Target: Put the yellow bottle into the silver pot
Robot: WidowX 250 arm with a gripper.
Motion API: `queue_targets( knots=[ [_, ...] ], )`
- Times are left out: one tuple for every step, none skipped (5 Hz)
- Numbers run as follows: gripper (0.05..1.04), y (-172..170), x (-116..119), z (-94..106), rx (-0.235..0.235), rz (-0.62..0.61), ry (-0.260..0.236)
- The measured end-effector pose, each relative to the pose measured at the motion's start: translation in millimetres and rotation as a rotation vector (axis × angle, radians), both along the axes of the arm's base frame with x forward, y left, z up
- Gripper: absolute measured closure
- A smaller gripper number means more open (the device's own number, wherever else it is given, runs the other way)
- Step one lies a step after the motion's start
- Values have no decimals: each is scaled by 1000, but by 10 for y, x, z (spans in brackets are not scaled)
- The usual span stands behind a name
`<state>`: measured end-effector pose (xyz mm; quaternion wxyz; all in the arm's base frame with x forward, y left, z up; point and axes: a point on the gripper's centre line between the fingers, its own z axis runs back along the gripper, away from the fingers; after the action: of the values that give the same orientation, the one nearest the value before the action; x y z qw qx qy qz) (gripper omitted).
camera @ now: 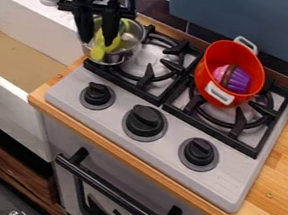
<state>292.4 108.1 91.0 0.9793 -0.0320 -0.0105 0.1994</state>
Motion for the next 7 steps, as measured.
queue_targets(
  knots=[
    [200,2,-12,-22,7,-3,3],
    [78,-27,-17,-24,-6,4,8],
    [83,-70,-15,-21,-31,17,8],
    [83,-123,26,-10,-36,20,-9],
    [83,-253,117,113,-20,-16,-135],
    [83,-436,203,139,-29,-9,-162],
    [83,-539,297,217,10,5,-173]
  ],
)
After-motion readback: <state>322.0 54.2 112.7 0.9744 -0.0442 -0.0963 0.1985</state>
